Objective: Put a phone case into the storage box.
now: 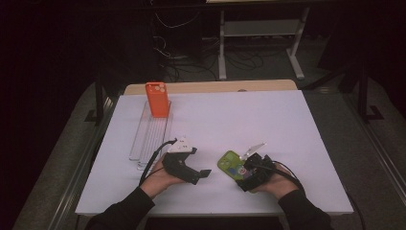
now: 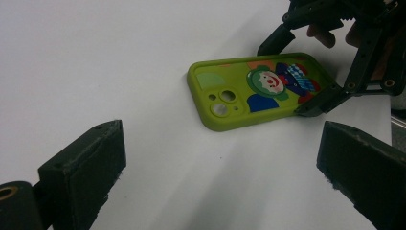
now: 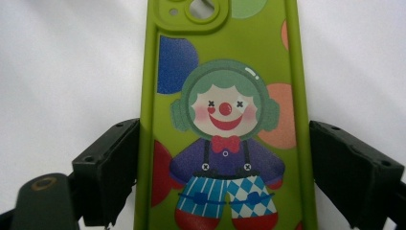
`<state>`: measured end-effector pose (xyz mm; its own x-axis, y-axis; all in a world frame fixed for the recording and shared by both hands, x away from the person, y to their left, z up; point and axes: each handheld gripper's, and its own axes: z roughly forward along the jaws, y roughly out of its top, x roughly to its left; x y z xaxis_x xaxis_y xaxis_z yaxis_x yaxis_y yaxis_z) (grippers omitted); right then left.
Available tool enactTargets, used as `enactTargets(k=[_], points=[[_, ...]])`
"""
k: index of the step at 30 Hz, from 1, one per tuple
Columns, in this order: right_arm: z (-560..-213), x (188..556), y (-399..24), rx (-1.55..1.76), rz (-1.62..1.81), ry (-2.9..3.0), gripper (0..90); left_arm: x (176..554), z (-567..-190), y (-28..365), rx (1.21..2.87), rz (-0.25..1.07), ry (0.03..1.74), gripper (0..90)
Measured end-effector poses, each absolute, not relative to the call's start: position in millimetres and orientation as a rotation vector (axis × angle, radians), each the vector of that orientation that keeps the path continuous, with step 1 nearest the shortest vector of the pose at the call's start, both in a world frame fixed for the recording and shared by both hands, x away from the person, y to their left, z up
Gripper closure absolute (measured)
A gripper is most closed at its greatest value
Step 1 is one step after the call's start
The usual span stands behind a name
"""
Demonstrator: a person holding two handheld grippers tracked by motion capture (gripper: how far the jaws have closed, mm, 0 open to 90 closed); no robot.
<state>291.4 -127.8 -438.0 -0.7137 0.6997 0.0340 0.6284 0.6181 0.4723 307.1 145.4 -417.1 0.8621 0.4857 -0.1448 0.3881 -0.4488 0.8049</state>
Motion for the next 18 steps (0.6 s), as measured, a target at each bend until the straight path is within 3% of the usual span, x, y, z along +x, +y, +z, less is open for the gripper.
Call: enactTargets(k=[18], points=[[-434.5, 296.8, -136.6, 1.093, 0.739, 2.702, 15.0, 308.7, -415.5, 147.3, 2.089, 0.131, 0.626, 2.4]])
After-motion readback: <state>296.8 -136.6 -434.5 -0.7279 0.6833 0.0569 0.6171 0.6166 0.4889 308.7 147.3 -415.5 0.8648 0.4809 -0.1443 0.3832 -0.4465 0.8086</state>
